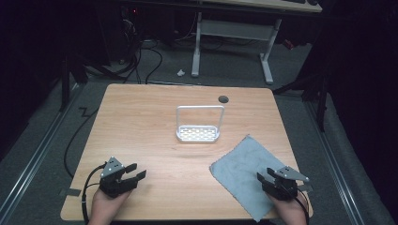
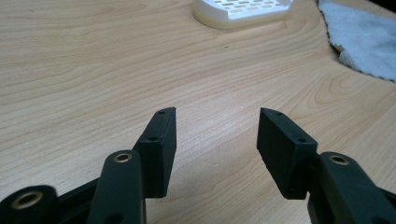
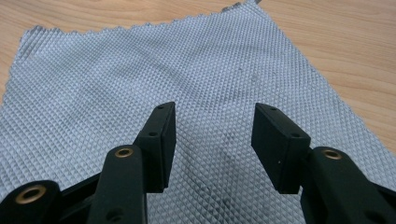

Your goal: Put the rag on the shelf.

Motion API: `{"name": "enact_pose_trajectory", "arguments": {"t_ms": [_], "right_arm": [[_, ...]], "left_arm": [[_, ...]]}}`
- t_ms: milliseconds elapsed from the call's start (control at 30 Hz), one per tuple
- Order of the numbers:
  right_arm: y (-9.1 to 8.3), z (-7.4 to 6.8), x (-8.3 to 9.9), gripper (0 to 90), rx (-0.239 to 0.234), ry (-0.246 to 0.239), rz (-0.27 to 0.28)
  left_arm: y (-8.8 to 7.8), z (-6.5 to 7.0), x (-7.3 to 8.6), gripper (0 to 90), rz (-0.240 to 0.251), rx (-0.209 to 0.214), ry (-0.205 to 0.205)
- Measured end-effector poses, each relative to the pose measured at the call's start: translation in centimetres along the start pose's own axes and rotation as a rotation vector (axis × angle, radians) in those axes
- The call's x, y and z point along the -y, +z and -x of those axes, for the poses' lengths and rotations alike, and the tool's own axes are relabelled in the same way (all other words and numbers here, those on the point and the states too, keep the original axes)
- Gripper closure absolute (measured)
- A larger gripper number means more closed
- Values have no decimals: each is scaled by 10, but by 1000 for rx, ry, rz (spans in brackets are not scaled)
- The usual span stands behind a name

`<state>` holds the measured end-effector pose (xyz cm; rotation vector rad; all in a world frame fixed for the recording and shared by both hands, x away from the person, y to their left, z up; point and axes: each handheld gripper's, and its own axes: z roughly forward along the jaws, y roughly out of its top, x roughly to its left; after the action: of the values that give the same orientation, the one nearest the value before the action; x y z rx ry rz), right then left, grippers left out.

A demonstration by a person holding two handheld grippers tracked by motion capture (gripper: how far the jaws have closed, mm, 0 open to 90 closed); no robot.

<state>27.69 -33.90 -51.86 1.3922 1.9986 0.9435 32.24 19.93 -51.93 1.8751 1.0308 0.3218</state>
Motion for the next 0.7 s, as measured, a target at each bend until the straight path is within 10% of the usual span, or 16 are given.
{"name": "enact_pose_trajectory", "arguments": {"t_ms": [233,500,700], "right_arm": [[-8,0,1,565,-27,3,18],[-12,-3,6,623,-57,-37,-7],[-17,0,11,900,-68,-69,-57]], "left_arm": [[0,6,5,473,10,-20,49],[0,3,5,483,19,2,9],[-2,2,5,477,27,-4,5]]}}
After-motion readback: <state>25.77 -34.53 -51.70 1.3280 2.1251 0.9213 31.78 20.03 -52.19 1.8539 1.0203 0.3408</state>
